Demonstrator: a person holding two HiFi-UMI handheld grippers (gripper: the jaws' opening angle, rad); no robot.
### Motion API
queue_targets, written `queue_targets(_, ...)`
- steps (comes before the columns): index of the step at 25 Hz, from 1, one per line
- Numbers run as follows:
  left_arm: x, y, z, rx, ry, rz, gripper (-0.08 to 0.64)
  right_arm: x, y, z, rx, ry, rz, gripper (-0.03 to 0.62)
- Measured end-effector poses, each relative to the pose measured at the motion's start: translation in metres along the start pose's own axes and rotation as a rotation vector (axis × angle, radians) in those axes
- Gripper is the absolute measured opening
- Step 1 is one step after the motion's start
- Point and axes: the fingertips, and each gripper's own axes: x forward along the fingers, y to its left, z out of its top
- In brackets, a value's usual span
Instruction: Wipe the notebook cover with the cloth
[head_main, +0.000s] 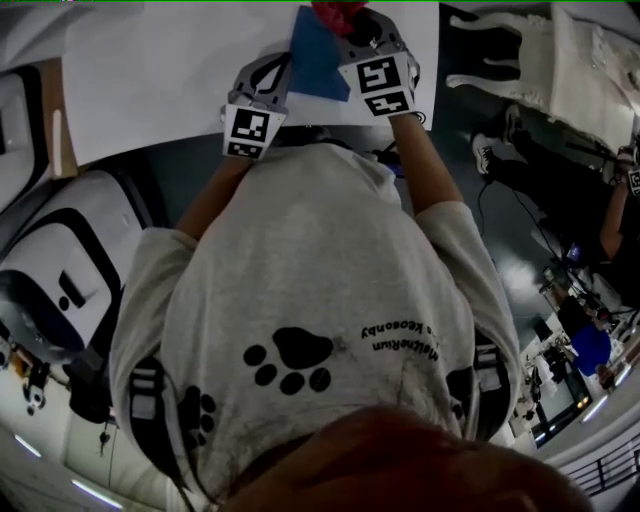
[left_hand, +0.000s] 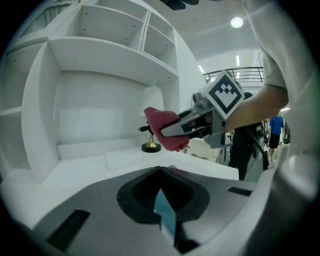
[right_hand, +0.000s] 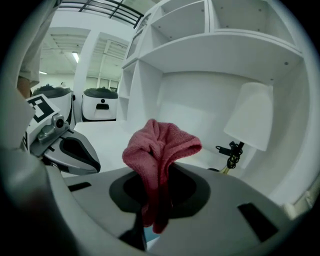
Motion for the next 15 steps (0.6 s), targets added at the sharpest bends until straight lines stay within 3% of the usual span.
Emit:
queue_targets(9, 0.017, -0.002, -0.047, -0.049, 0.122, -0.020, 0.012, 0.044, 0.009, -0.038, -0.076, 0.136, 0.108, 0.074)
queue_targets(15, 0.019, -0.001, -0.072, -0.110, 0.199, -0.051, 0.012, 0.073, 0.024, -0.061, -0.191, 0.278, 0.210, 0.074)
